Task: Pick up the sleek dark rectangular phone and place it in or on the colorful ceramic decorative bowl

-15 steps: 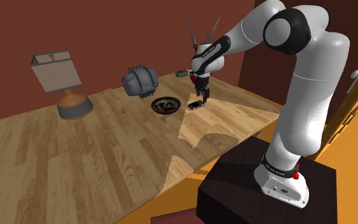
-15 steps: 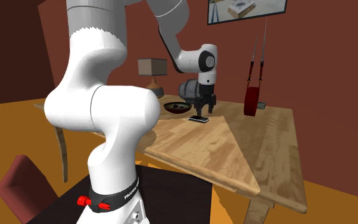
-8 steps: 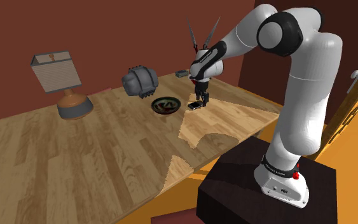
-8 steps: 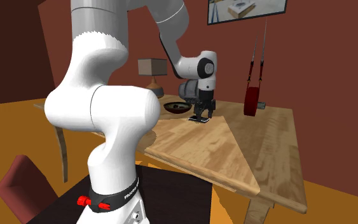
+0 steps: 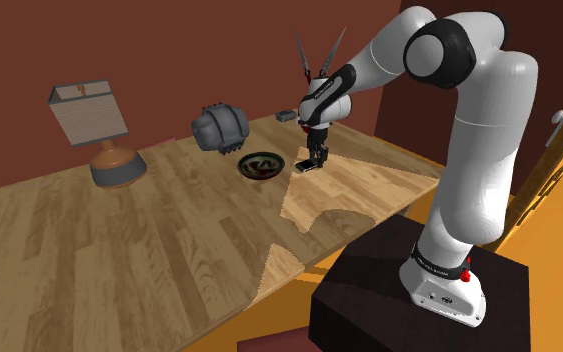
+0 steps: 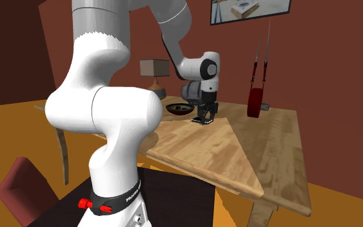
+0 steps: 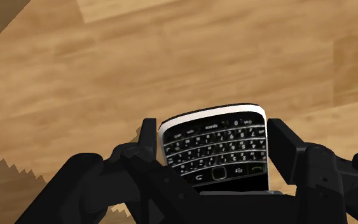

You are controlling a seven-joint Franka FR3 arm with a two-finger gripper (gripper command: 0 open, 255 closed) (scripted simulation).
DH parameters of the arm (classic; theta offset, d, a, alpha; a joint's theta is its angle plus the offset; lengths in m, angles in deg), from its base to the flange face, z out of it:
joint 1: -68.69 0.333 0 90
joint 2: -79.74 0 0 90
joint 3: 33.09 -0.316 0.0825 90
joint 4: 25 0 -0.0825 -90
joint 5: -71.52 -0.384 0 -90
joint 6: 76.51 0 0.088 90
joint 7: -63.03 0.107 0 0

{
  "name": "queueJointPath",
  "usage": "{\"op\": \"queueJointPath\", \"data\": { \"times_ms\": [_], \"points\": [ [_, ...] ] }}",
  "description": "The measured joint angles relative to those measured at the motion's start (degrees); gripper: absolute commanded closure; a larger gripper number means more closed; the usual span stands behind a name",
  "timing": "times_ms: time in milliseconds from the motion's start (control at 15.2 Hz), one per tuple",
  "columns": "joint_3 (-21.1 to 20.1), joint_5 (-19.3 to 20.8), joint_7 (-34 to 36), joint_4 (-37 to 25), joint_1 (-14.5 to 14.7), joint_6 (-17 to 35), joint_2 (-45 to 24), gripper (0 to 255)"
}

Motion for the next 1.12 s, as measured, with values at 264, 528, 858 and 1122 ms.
{"op": "queueJointPath", "data": {
  "times_ms": [264,528,858,1122],
  "points": [
    [0.0,0.0,0.0,0.0,0.0,0.0,0.0,255],
    [0.0,0.2,0.2,0.0,0.1,-0.2,0.3,255],
    [0.4,2.2,1.6,-0.9,0.5,-3.2,2.8,255],
    [0.7,3.4,2.4,-2.4,0.6,-6.1,4.4,255]
  ]
}}
